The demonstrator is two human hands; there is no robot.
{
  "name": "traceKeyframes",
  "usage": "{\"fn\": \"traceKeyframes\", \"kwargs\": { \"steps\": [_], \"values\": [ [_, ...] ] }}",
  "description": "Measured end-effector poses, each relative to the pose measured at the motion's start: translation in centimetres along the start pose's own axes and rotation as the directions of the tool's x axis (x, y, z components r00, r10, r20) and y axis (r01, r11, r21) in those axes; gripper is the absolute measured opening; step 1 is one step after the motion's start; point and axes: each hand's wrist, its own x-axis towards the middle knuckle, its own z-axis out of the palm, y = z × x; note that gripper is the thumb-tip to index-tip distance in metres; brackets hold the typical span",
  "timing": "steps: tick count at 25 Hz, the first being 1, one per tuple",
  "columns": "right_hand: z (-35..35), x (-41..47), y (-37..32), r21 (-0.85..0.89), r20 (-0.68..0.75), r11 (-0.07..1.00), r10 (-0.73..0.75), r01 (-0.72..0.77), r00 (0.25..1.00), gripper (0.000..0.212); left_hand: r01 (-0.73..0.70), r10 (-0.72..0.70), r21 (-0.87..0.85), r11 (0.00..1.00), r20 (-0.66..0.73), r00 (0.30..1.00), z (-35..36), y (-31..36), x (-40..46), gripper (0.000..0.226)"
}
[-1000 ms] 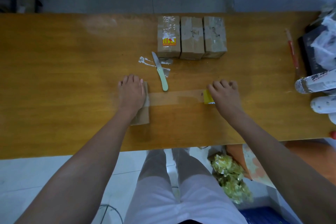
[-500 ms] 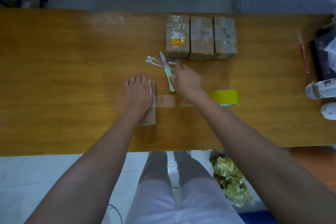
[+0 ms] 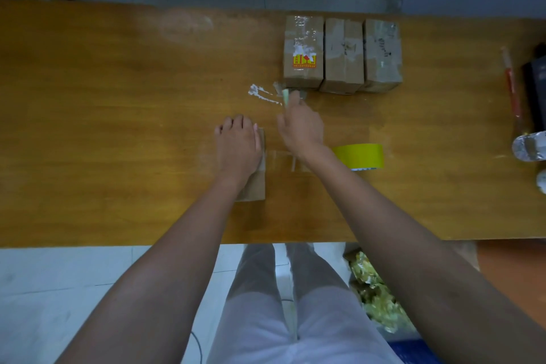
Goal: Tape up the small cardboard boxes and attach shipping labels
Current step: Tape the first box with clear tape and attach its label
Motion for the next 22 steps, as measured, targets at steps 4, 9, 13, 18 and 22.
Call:
{"fn": "traceKeyframes", "kwargs": {
  "steps": [4,9,13,18,22],
  "values": [
    [-0.4,-6.5,1.2,0.247,-0.106,0.966,0.1,-0.071,0.989,0.025,-0.007,0.006,-0.027,1.0,-0.007,1.0,-0.1,0.0,-0.1,0.037],
    [4.0,-14.8,2.5,0.118,0.17,0.981,0.134,-0.155,0.976,0.038,-0.004,0.004,-0.044,0.999,-0.004,1.0,0.2,-0.1,0.0,0.039],
    [5.6,-15.0,2.3,0.036,0.161,0.987,0.151,-0.159,0.975,0.035,-0.002,0.001,-0.051,0.999,-0.011,1.0,0.5,-0.2,0.1,0.039],
    [6.0,-14.8,1.5,0.096,0.145,0.979,0.167,-0.182,0.975,0.035,0.003,-0.005,-0.071,0.997,-0.033,0.999,0.7,-0.3,0.2,0.04],
    [6.8,-14.5,0.8,0.087,0.162,0.972,0.202,-0.218,0.966,0.032,0.008,-0.009,-0.046,0.999,-0.03,1.0,0.7,-0.2,0.3,0.042]
  ]
}}
